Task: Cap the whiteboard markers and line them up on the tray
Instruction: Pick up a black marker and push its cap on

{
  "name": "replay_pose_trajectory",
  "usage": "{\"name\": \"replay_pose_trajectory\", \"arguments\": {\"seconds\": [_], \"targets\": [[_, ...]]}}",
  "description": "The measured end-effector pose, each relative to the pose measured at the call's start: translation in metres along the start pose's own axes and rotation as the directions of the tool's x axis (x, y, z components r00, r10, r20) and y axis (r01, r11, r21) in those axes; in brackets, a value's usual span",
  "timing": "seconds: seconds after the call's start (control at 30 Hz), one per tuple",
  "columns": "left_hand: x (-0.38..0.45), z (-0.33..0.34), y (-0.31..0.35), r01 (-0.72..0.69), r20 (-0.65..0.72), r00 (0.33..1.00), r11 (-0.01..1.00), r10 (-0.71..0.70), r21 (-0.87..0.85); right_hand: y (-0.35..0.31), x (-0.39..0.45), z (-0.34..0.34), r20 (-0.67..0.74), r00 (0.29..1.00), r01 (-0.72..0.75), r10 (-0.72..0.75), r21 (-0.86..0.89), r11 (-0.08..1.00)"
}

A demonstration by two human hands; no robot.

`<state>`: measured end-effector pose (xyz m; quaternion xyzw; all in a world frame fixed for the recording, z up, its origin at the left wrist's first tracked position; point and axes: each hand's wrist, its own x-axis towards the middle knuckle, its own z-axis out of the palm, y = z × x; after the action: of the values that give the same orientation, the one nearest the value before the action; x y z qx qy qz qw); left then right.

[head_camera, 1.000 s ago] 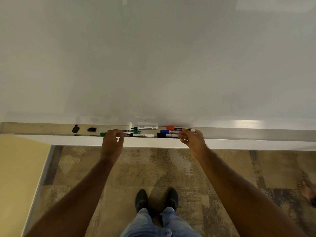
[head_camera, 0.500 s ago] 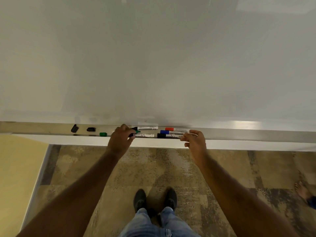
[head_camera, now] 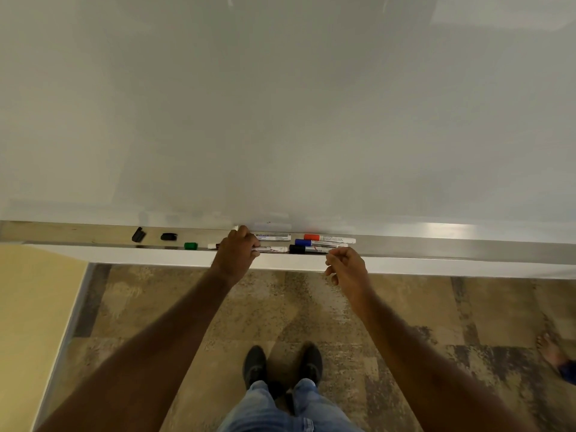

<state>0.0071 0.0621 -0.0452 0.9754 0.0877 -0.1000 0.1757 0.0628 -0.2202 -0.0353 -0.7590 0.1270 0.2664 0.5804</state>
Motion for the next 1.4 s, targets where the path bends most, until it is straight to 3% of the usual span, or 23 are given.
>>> {"name": "replay_pose_trajectory", "arguments": {"seconds": [0.1,0.23,0.37,0.53,0.6,0.67,0.77,0.9,0.97,1.23,1.4], "targets": [[-0.006,-0.001,0.005,-0.056,-0.036,0.998,0.998,0.056,0.015,-0.003,-0.004,0.011,0.059,0.993,0.116,-0.107,-0.177,0.977],[-0.026,0.001,0.015,-0.126,-0.087,0.988,0.992,0.124,-0.012,-0.009,-0.009,0.031,0.211,0.939,0.336,-0.271,-0.398,0.854],[-0.049,0.009,0.024,-0.156,-0.125,0.982,0.983,0.144,-0.095,-0.010,-0.014,0.050,0.413,0.884,0.432,-0.220,-0.538,0.724],[-0.059,0.008,0.018,-0.109,-0.066,0.993,0.974,0.098,-0.199,-0.004,-0.013,0.063,0.474,0.875,0.372,-0.101,-0.523,0.767],[-0.061,0.002,0.005,-0.055,-0.054,0.998,0.939,0.038,-0.339,0.000,-0.015,0.061,0.468,0.873,0.391,-0.136,-0.507,0.768],[-0.059,-0.005,-0.015,0.049,-0.095,0.990,0.874,-0.108,-0.483,0.004,-0.018,0.056,0.454,0.878,0.391,-0.153,-0.496,0.775],[-0.051,-0.019,-0.052,0.169,-0.223,0.909,0.799,-0.353,-0.578,0.007,-0.021,0.049,0.426,0.894,0.365,-0.143,-0.502,0.784],[-0.040,-0.032,-0.106,0.389,-0.222,0.792,0.751,-0.568,-0.534,0.008,-0.026,0.039,0.406,0.903,0.347,-0.142,-0.490,0.800],[-0.036,-0.037,-0.125,0.461,-0.200,0.772,0.748,-0.604,-0.478,0.007,-0.028,0.035,0.397,0.908,0.334,-0.136,-0.486,0.808],[-0.029,-0.042,-0.149,0.493,-0.108,0.849,0.849,-0.517,-0.192,0.008,-0.032,0.034,0.387,0.909,0.346,-0.152,-0.500,0.794],[-0.027,-0.040,-0.152,0.508,-0.113,0.838,0.839,-0.534,-0.196,0.008,-0.034,0.035,0.385,0.908,0.358,-0.167,-0.501,0.788]]}}
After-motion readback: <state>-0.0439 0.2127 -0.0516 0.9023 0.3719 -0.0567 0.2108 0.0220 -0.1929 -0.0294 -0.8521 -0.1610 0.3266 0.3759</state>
